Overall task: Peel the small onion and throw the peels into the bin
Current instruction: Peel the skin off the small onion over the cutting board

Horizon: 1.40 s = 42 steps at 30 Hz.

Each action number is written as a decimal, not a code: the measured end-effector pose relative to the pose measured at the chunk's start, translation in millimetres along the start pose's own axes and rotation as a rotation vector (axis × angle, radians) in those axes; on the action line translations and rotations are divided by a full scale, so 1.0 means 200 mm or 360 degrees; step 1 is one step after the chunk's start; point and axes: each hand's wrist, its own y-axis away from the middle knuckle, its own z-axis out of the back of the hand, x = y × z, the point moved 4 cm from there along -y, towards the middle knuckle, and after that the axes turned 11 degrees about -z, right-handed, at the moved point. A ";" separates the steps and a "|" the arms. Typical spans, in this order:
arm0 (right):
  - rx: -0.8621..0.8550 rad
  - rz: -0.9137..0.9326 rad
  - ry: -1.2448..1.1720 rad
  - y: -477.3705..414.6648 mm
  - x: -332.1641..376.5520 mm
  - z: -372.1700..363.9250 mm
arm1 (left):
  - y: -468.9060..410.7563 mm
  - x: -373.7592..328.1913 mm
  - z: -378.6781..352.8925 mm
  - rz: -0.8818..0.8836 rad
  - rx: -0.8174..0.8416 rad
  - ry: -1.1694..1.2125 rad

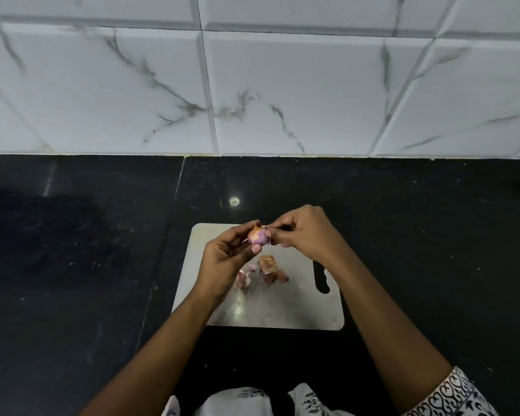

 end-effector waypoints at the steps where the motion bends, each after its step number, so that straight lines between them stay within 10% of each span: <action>1: 0.0011 -0.0002 0.0031 0.00 0.01 0.00 | 0.00 0.00 0.00 -0.0011 0.0017 -0.0022; 27: 0.0030 -0.0081 -0.0499 0.04 -0.06 -0.06 | 0.04 0.03 0.02 0.0091 0.0018 0.0099; 42: -0.0208 0.0444 0.0185 0.08 0.01 -0.05 | 0.02 0.02 0.00 0.0511 -0.0046 0.0271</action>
